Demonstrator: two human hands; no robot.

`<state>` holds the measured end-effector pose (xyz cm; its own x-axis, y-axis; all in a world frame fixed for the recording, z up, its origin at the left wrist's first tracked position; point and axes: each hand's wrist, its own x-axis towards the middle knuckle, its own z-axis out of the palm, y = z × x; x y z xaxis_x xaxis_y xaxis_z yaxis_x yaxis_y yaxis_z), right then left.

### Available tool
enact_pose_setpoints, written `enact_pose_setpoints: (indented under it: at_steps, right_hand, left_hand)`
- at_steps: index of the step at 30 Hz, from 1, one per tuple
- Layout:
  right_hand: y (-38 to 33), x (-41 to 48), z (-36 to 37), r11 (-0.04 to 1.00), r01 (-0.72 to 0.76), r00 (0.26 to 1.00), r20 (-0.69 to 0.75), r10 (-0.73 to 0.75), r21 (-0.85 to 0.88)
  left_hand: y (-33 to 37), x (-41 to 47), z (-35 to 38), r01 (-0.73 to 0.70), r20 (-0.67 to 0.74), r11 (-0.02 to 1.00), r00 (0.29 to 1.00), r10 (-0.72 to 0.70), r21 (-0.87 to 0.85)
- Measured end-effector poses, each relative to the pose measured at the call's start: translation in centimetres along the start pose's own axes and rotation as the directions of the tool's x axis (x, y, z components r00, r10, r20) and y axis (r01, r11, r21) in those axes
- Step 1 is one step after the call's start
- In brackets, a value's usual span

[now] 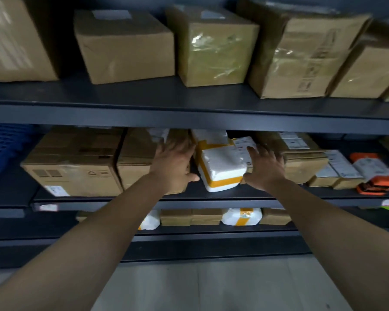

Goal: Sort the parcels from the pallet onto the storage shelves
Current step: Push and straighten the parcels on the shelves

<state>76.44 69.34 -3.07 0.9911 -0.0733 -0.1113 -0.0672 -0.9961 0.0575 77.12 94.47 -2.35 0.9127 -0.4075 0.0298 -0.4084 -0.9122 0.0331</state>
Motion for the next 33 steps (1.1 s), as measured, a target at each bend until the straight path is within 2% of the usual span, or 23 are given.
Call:
enact_pose_setpoints:
  at_steps: [3,9,13,16,19,29,33]
  right_hand:
    - [3.7,1.5,0.6,0.995,0.053,0.998,0.048,-0.05,-0.082]
    - [6.0,4.9,3.8,0.931,0.318,0.948,0.09,-0.306,-0.179]
    - [6.5,5.5,5.8,0.91,0.387,0.918,-0.029,-0.396,-0.149]
    - [6.4,5.3,6.3,0.906,0.421,0.897,-0.128,-0.423,-0.048]
    - [5.8,4.7,6.6,0.886,0.46,0.882,-0.151,-0.447,0.058]
    - [4.8,3.3,7.6,0.854,0.512,0.824,-0.334,-0.457,0.094]
    - [4.2,3.3,7.7,0.835,0.533,0.818,-0.334,-0.469,0.133]
  left_hand:
    - [4.9,3.2,1.6,0.003,0.064,1.0,0.998,-0.005,0.03]
    - [9.9,6.8,4.1,0.114,0.214,0.99,0.968,-0.131,0.087]
    - [9.7,6.6,4.1,0.103,0.186,0.978,0.973,-0.137,0.179]
    - [8.9,6.0,3.5,0.086,0.218,0.984,0.969,-0.12,0.156]
    - [8.2,5.6,2.9,0.097,0.249,0.989,0.961,-0.123,0.111]
    - [7.2,4.4,2.1,0.081,0.24,0.969,0.961,-0.138,0.233]
    - [6.8,4.2,2.2,0.073,0.236,0.958,0.961,-0.141,0.277]
